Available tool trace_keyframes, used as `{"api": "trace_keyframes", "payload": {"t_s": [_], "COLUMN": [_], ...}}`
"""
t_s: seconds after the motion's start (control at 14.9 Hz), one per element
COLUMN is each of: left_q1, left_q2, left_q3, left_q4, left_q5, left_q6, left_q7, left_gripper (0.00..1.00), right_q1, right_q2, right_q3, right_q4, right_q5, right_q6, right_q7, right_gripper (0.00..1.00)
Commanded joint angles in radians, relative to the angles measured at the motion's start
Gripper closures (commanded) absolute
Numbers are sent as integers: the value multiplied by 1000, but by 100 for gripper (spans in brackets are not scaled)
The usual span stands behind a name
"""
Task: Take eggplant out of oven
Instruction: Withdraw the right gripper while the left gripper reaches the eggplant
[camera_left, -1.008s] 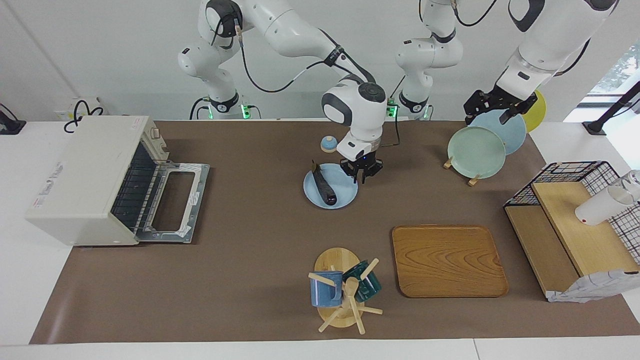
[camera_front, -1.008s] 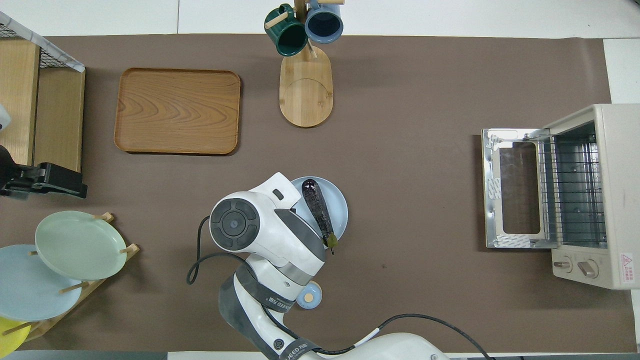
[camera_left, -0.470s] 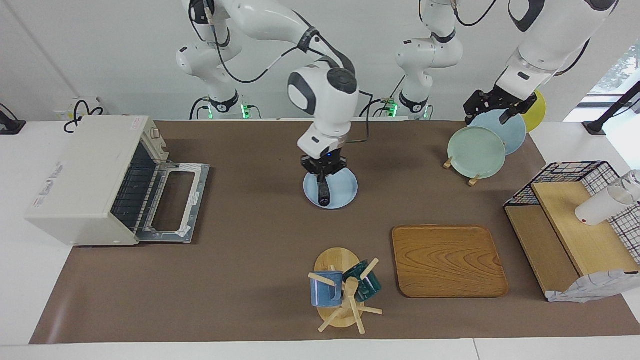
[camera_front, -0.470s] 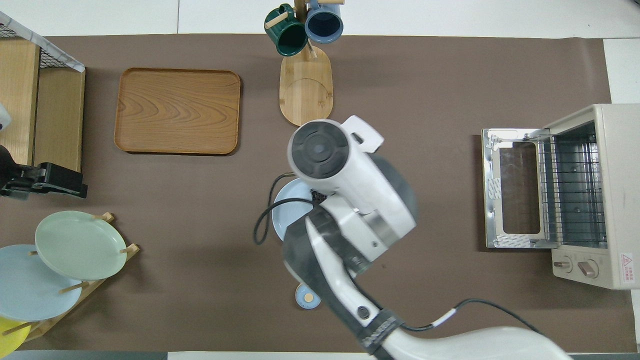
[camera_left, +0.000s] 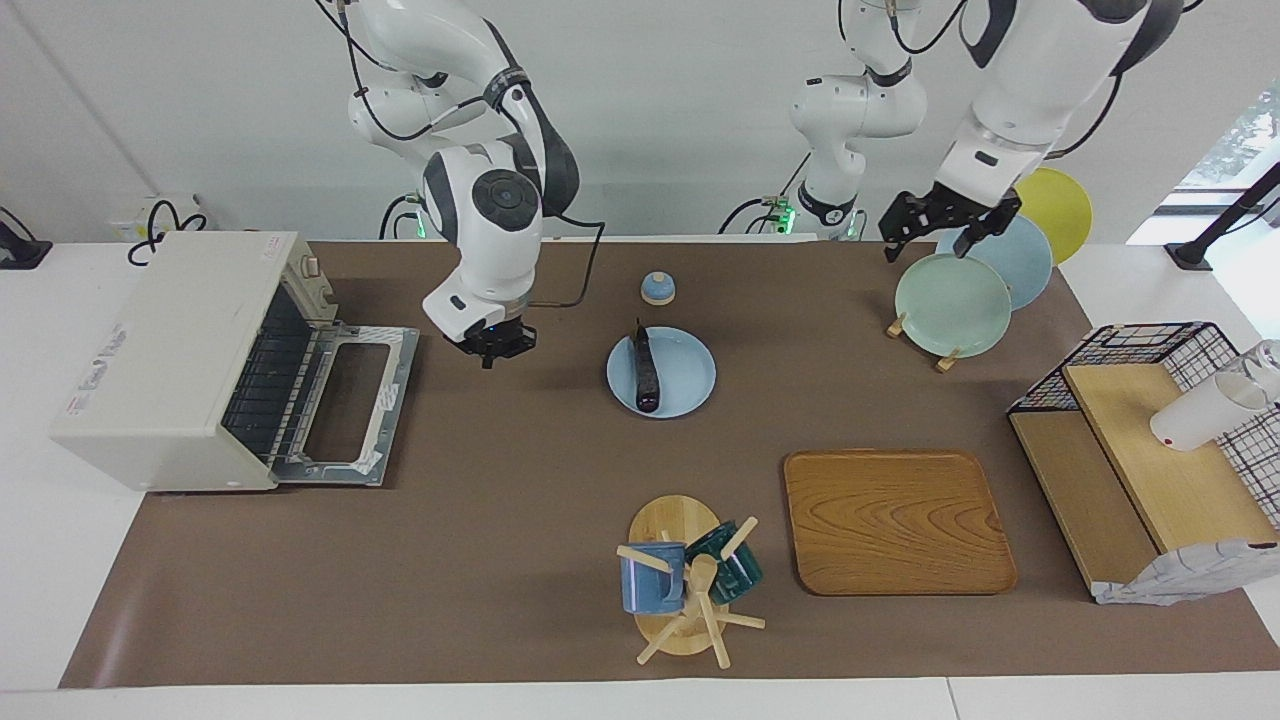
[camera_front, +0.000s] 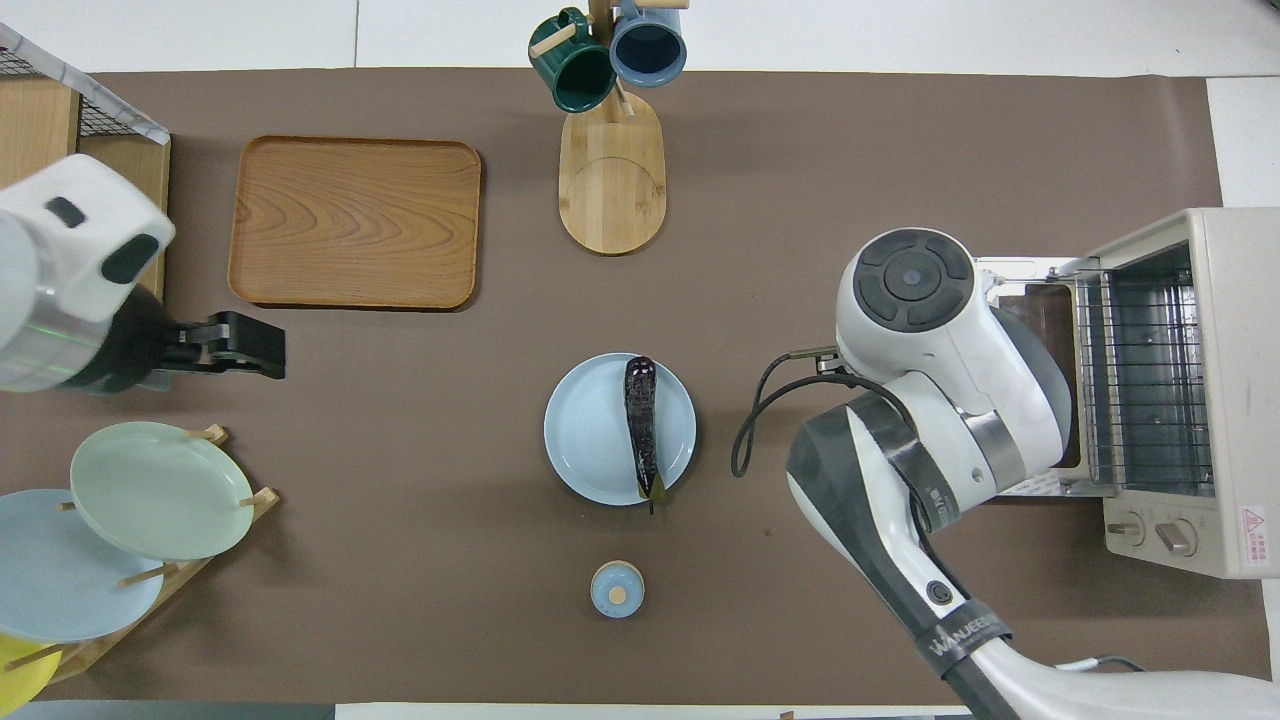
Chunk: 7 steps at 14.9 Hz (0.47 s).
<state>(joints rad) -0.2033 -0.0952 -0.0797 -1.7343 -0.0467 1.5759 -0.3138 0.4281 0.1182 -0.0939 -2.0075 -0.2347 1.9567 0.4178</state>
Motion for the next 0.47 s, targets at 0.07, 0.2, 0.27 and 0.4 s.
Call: {"api": "trace_keyframes", "payload": {"t_s": [0.07,0.2,0.27,0.4], "left_q1": [-108,-183,-217,-280], "left_q2": [-26,-26,-21,43], "left_q3": [11,11,11,11], "left_q4": [-116,-198,-232,-248], "left_q5": [-79,-96,-113,-128], "left_q6": [116,227,298,399], "left_q7": [-149,-224,-266,-336], "left_gripper": [0,0,0,0], "right_q1": [-149,-173,-205,-230], "right_q2": [-45,-34,-31,-32], "right_q3": [16,16,17,17], "right_q4": [-184,-200,-209,-250], "right_q5": [-31,-31,-31,-31], "right_q6": [238,261,283,350], "right_q7": [-117,-155,-186,-229], "right_gripper": [100,100,100,100]}}
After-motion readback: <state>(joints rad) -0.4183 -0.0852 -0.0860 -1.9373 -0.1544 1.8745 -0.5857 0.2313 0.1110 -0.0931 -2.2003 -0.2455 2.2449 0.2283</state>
